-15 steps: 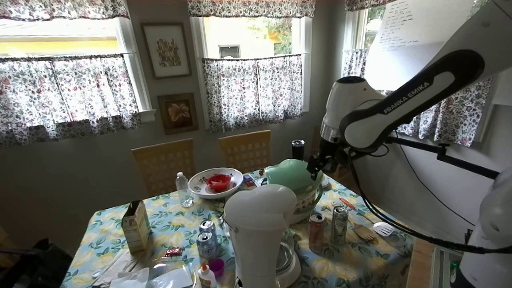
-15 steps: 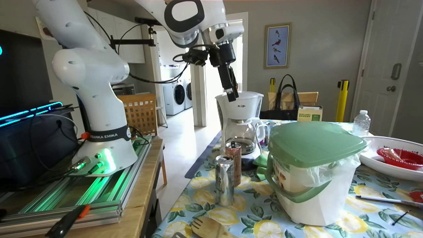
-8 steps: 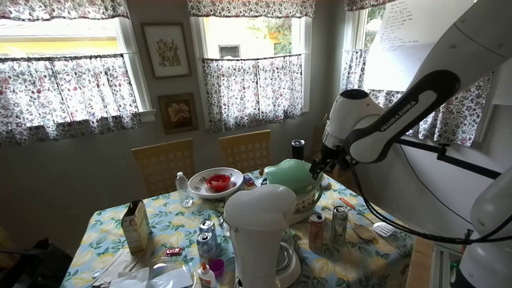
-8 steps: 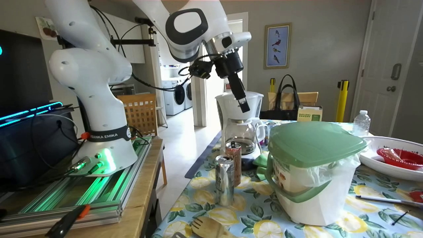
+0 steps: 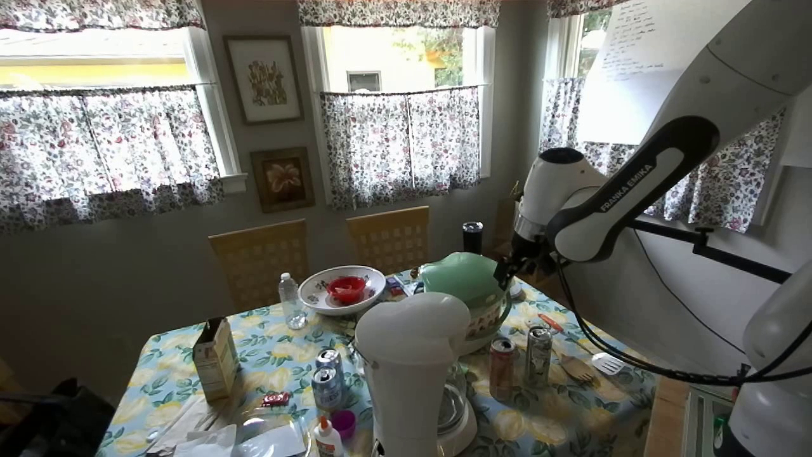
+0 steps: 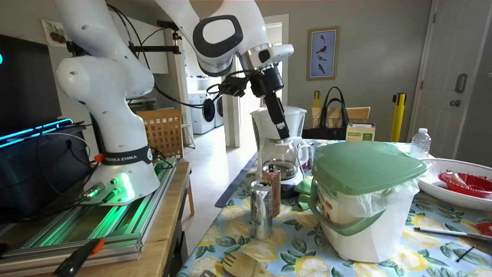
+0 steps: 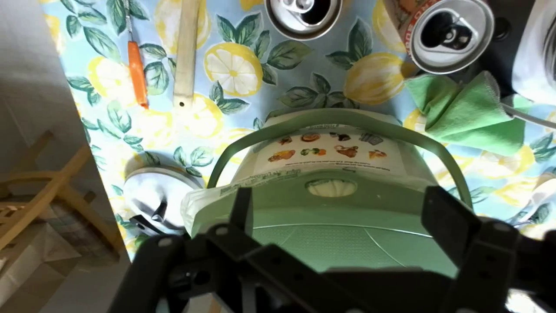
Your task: Throw the orange can into the bin, then close the bin
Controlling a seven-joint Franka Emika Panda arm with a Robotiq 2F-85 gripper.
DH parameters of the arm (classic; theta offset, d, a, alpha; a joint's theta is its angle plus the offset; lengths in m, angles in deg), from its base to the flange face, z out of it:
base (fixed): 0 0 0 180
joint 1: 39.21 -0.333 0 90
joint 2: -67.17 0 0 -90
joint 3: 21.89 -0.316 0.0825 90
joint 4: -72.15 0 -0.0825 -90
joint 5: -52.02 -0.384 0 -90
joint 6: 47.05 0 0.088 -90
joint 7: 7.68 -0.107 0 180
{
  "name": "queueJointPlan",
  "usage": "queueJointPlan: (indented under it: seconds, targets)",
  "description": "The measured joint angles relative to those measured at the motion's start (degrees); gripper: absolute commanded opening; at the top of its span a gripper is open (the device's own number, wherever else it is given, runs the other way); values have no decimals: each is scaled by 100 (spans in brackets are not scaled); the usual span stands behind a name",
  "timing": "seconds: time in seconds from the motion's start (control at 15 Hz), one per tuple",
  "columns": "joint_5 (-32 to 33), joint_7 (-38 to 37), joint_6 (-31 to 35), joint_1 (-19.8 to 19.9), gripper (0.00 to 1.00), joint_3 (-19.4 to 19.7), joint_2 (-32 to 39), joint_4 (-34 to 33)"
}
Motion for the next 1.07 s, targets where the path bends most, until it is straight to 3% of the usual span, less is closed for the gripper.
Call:
queueJointPlan:
  seconds: [0.6,1.07]
  targets:
    - [277,-19,78,-50,100,211,994,-487]
    - [1792,-882,78,-14,100,194,1677,-1082]
